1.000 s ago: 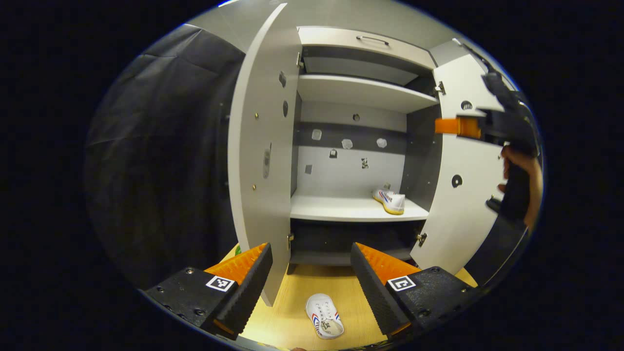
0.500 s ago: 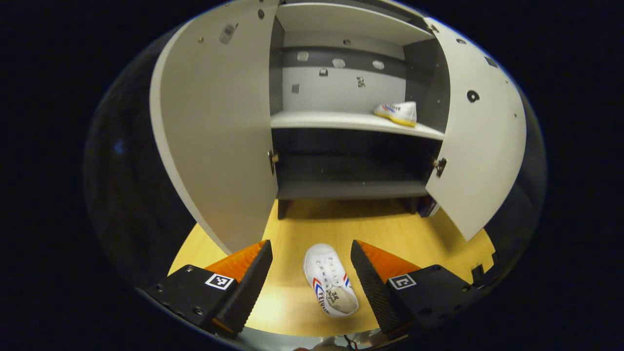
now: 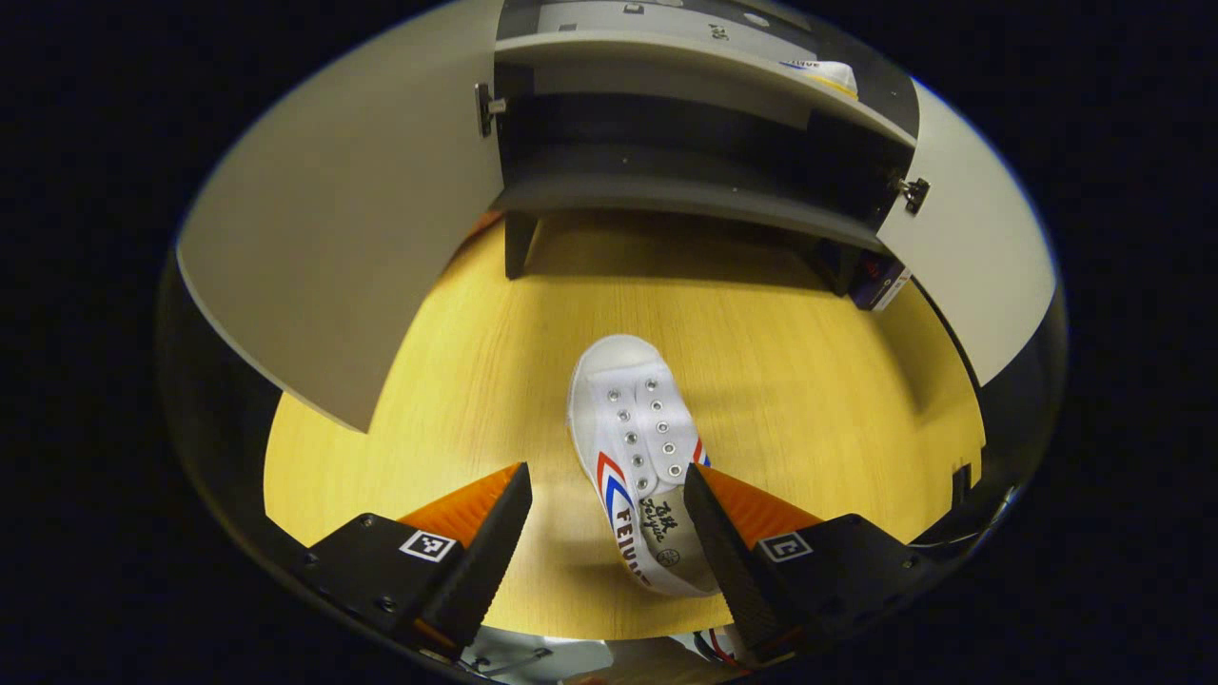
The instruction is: Grab one shoe with the right hand and put it into the shoe cabinet, grab the other shoe with the left hand and put it into the shoe cabinet; then close the right door with the right hand and the left door with the left hand.
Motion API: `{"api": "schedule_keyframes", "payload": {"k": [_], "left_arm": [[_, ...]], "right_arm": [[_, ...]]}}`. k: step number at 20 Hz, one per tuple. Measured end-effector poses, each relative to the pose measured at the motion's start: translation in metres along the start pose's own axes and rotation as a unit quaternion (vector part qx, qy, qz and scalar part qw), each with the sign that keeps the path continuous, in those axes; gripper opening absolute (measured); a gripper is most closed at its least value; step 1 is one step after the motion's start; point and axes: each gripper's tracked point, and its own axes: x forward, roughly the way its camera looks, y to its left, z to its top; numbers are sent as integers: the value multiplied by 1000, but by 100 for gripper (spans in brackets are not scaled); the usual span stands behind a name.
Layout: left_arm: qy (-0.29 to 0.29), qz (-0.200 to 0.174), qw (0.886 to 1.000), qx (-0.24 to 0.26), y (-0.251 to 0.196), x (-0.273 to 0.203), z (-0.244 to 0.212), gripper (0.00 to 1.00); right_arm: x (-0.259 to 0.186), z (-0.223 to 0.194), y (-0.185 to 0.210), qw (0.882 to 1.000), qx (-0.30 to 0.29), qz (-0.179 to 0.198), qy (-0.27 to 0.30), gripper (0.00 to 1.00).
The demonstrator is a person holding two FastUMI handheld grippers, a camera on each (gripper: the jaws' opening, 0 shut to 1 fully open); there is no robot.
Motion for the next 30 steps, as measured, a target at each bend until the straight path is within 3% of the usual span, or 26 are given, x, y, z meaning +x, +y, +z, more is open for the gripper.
{"api": "schedule_keyframes", "payload": {"k": [8,10,12,14,16,19,24,30], "left_arm": [[63,-9,997,-53,5,37,-39,93],[64,-18,996,-64,3,39,-40,85],[61,-56,994,-77,-12,41,-37,75],[71,-46,994,-74,-11,36,-38,38],[79,-36,993,-79,-7,38,-37,30],[73,-48,991,-97,2,32,-28,1],[55,-62,995,-63,8,19,-7,1],[-38,-85,995,-30,13,-70,72,1]], "right_arm": [[3,-15,-16,999,-20,-22,18,18],[5,-19,-18,999,-27,-24,22,18],[6,-21,-17,999,-26,-26,24,24],[9,-22,-18,999,-22,-26,25,24],[11,-24,-19,999,-24,-27,27,24],[12,-27,-19,999,-23,-28,28,24],[14,-32,-23,999,-14,-30,32,24],[3,-32,-24,999,8,-19,31,24]]}}
